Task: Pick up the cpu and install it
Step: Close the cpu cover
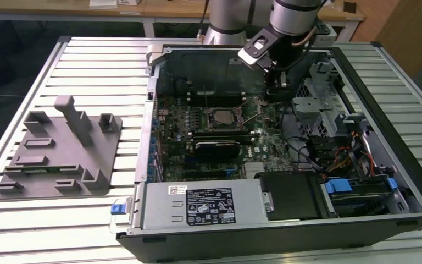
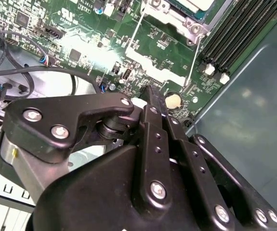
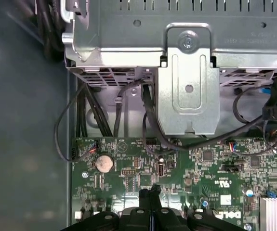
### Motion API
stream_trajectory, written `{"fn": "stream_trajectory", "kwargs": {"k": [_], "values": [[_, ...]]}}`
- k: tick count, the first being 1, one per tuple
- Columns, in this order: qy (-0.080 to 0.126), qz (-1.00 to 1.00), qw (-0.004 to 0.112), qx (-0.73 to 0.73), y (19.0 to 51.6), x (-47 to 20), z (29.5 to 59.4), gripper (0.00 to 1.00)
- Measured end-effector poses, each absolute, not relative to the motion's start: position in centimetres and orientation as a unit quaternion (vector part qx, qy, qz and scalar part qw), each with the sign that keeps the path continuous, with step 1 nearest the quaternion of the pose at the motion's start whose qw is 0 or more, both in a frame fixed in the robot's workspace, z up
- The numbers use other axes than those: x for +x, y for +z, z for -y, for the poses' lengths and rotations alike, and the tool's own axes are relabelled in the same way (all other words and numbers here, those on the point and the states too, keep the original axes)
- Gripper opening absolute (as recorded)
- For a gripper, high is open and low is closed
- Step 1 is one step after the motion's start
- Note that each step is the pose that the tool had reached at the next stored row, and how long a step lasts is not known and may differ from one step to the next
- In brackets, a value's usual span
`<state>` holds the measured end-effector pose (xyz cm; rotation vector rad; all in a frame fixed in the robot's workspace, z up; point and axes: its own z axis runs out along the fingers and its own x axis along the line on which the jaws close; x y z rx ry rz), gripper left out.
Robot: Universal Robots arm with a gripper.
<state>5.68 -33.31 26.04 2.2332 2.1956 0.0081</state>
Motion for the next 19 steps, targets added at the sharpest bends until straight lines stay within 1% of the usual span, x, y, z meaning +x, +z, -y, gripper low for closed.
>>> {"fn": "stream_trajectory", "kwargs": {"k": [19], "values": [[0.002,-0.694,0.005,0.720,24.2,5.9,33.3,0.11]]}}
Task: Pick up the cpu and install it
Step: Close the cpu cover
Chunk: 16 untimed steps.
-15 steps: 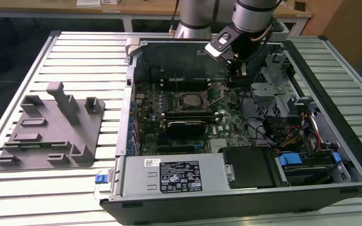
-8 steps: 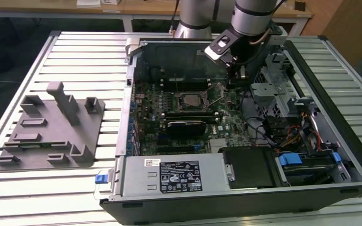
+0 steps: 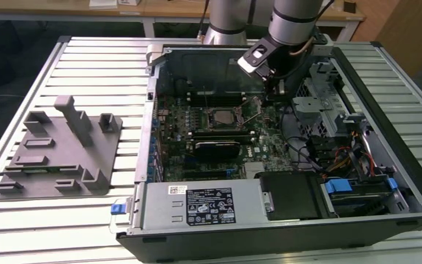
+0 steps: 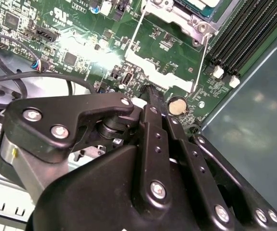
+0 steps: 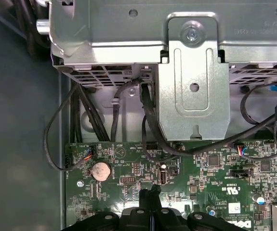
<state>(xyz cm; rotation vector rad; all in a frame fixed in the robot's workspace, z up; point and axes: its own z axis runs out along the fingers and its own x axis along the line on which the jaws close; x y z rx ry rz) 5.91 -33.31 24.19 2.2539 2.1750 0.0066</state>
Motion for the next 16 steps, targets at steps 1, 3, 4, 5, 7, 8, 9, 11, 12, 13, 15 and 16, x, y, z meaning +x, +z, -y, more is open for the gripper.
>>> {"fn": "stream_trajectory", "kwargs": {"k": [1,3,4,5,7,8,9,11,12,13,15,16], "values": [[0.002,-0.694,0.005,0.720,24.2,5.9,33.3,0.11],[0.002,-0.694,0.004,0.720,24.1,5.7,33.3,0.11],[0.002,-0.694,0.004,0.720,24.1,5.7,33.3,0.11],[0.003,-0.694,0.004,0.720,24.1,5.6,33.3,0.11],[0.003,-0.694,0.004,0.720,24.1,5.4,33.3,0.11],[0.003,-0.694,0.004,0.720,24.1,5.3,33.3,0.11],[0.003,-0.694,0.004,0.720,24.1,5.2,33.3,0.11],[0.003,-0.694,0.004,0.720,24.1,5.1,33.3,0.11],[0.003,-0.694,0.004,0.720,24.1,5.0,33.3,0.11],[0.003,-0.694,0.004,0.720,24.1,4.9,33.3,0.11],[0.003,-0.694,0.004,0.720,24.1,4.6,33.3,0.11],[0.003,-0.694,0.004,0.720,24.1,4.4,33.3,0.11]]}}
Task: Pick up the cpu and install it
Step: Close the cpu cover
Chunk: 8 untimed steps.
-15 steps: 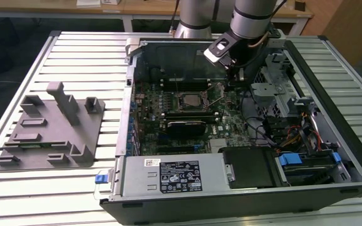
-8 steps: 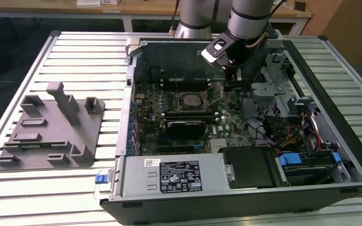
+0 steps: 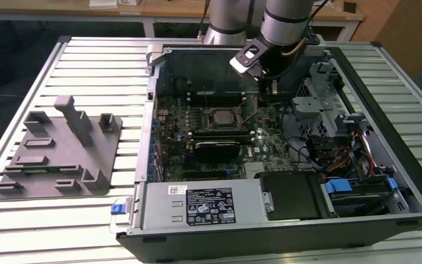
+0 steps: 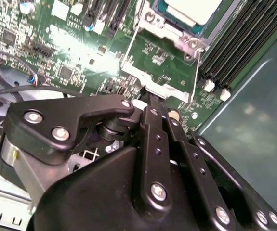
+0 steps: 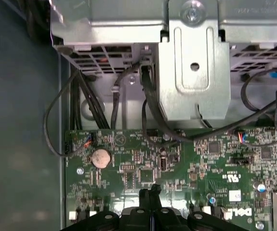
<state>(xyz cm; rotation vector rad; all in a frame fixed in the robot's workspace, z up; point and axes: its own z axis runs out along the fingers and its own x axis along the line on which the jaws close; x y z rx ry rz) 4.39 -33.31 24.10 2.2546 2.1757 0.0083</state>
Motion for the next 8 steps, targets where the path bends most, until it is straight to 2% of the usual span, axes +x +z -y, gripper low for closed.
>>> {"fn": "stream_trajectory", "kwargs": {"k": [8], "values": [[0.003,-0.694,0.004,0.720,24.1,2.8,33.3,0.11]]}}
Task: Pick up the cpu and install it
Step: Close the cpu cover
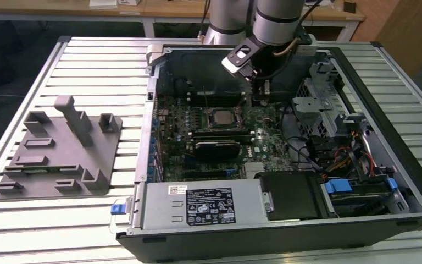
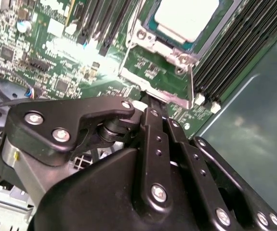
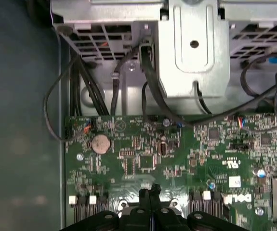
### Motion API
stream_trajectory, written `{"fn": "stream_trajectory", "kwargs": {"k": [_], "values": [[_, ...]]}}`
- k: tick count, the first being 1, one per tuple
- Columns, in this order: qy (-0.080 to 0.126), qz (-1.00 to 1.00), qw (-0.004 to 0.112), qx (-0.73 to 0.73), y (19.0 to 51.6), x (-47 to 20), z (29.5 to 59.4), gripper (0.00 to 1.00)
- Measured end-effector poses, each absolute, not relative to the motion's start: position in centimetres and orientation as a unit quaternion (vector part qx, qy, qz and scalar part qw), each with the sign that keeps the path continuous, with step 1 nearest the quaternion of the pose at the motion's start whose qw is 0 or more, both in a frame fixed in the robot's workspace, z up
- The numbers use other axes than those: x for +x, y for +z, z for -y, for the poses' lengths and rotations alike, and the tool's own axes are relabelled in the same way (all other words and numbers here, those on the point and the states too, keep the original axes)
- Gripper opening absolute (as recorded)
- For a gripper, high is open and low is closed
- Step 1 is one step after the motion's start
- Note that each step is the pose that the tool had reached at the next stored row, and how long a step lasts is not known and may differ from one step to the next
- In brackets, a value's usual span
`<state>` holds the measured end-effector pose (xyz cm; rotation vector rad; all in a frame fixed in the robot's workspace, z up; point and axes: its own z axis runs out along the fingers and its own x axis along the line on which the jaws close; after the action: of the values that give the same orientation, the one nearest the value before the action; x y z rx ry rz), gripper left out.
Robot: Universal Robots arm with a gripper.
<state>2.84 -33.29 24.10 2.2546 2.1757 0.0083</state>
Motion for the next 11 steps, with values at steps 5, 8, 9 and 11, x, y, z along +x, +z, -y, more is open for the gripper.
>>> {"fn": "stream_trajectory", "kwargs": {"k": [5,8,9,11], "values": [[0.003,-0.694,0.004,0.720,24.1,1.7,33.3,0.11],[0.003,-0.694,0.004,0.720,24.1,1.2,33.2,0.11],[0.003,-0.694,0.004,0.720,24.1,1.0,33.2,0.11],[0.003,-0.694,0.004,0.720,24.1,0.8,33.2,0.11]]}}
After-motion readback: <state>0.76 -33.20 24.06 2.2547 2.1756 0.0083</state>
